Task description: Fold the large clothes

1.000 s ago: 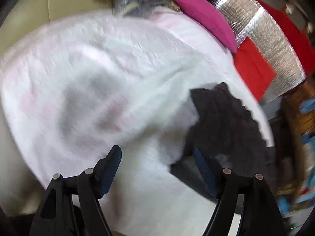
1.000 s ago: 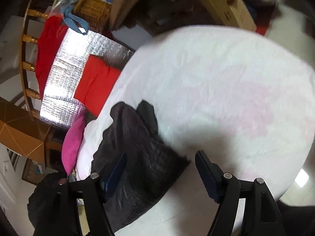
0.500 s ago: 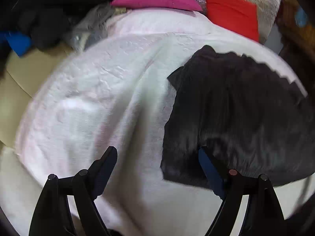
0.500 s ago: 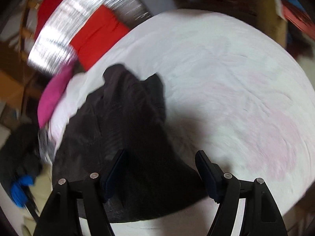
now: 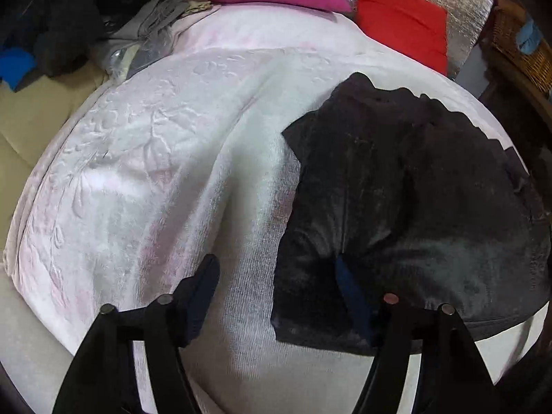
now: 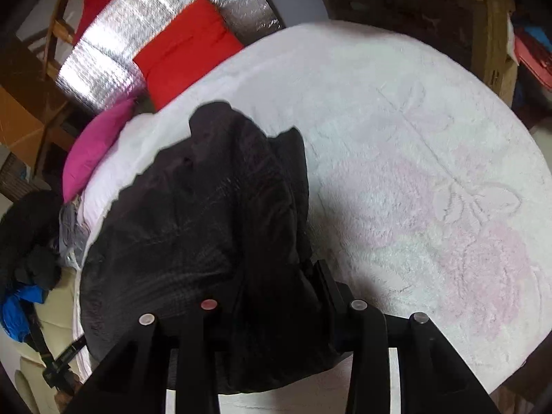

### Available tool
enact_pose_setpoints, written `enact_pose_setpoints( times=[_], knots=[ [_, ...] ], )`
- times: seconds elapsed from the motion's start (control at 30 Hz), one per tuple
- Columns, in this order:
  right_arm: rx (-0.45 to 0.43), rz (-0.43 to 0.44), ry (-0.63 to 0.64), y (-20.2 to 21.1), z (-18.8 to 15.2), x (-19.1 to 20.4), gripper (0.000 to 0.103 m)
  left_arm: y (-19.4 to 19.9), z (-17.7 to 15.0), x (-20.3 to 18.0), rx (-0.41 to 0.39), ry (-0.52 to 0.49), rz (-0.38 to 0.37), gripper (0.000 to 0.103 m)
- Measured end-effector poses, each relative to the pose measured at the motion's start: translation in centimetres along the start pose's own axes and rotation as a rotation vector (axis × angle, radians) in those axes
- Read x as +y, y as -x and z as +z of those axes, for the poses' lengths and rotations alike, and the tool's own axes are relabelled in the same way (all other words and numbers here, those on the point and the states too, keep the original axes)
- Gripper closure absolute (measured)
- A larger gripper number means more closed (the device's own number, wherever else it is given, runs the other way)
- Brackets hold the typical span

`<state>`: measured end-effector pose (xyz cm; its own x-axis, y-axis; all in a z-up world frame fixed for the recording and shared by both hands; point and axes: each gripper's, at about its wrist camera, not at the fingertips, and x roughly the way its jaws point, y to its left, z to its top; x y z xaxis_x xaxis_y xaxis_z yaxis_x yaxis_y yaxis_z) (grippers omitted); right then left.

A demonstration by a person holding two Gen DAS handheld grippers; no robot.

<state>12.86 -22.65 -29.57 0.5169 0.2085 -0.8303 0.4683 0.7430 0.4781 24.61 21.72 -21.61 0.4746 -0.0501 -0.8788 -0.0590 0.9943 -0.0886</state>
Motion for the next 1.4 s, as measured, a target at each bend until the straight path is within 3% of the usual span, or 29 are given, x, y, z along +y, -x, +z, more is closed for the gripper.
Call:
enact_pose_setpoints(
  times=[0.07,0.2,0.27,0.43,0.57,0.87,1.33,1.4],
  knots=[
    [-0.026,-0.011,-0.026,1.2,-0.2,-0.2,0.039,0.5,-0.2,0.4,0.009,0.028,0.002,0.028],
    [-0.154,0.02,-0.035,4.2,-0.5,-0.2,0.026,2.0,-0.9,0.5,0.013,0.035,0.025,0.028],
    [-0.222,0.024,-0.032,5.9,-0.9,-0.4,0.026,3.2,-1.2,0.3,0.008,0.026,0.037,0.028],
    [-0.273,0.107,-0.026,7.8,-1.9,0.2,0.026,6.8,-3.3,-0.9,-0.065,-0.025,0.075,0.028],
    [-0.309,0.079,0.074,9.0,-4.0,3.1,0.026,9.5,-4.2,-2.3,-0.104,-0.058,0.104,0.028],
    [-0.282,0.032,0.249,11.6,-8.7,8.8,0.026,15.7,-6.4,-5.8,-0.22,-0.144,0.175,0.027],
    [-0.369,0.014,0.503,18.8,-14.5,16.9,0.026,24.0,-8.2,-7.8,-0.392,-0.172,0.169,0.027],
    [-0.383,0.001,0.522,19.5,-14.9,17.5,0.026,25.1,-8.6,-8.2,-0.413,-0.177,0.176,0.019]
  ],
)
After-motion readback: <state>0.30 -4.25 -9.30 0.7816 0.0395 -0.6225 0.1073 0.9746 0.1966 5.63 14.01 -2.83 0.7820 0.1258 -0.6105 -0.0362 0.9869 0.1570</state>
